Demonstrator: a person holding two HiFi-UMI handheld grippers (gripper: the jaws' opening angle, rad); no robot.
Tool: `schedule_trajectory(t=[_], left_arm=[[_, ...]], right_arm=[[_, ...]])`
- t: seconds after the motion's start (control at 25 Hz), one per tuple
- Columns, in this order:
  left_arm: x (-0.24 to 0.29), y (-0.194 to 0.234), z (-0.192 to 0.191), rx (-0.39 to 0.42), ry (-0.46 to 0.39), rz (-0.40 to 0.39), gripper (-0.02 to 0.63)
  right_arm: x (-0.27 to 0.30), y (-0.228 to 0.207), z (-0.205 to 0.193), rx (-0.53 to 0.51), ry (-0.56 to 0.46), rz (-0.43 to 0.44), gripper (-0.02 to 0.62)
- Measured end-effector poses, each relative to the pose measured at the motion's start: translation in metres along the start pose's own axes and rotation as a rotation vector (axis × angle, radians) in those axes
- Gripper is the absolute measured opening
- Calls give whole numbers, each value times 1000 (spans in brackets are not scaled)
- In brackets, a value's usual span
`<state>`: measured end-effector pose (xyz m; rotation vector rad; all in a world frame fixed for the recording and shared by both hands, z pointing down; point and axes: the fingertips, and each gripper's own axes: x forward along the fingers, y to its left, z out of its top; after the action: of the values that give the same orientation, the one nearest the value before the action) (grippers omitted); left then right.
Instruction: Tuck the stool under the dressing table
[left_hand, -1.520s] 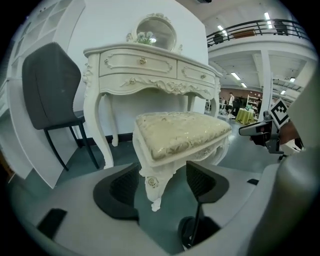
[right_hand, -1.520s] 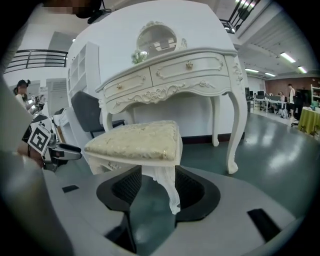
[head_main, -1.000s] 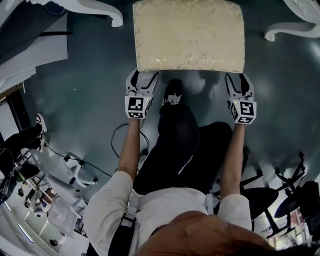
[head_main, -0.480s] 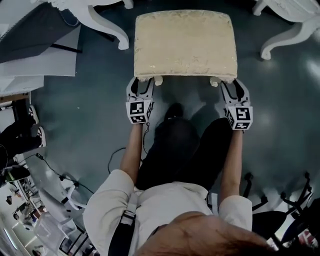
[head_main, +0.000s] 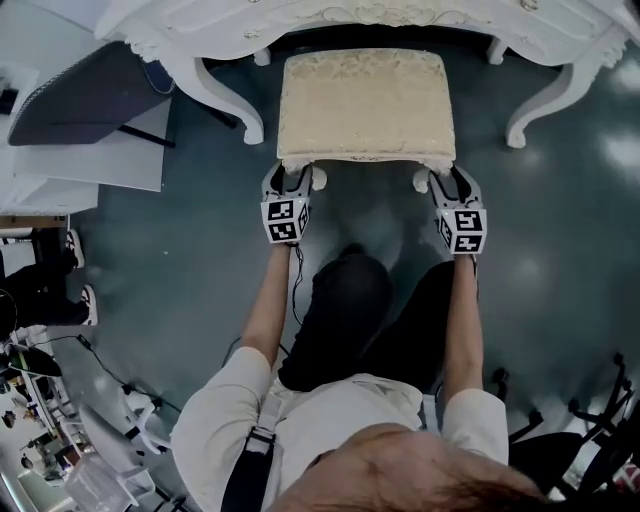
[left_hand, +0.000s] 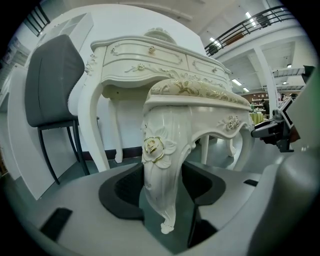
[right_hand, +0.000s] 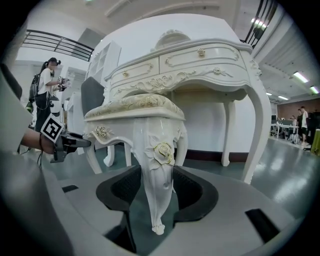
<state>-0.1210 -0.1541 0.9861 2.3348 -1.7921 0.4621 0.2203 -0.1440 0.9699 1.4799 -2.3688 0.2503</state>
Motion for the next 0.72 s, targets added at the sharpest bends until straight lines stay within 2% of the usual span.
schedule_trajectory(t=[0.72], left_arm=[[104, 31, 36, 4, -24, -5, 256]], right_arm=[[91, -46, 35, 6, 21, -25, 225]])
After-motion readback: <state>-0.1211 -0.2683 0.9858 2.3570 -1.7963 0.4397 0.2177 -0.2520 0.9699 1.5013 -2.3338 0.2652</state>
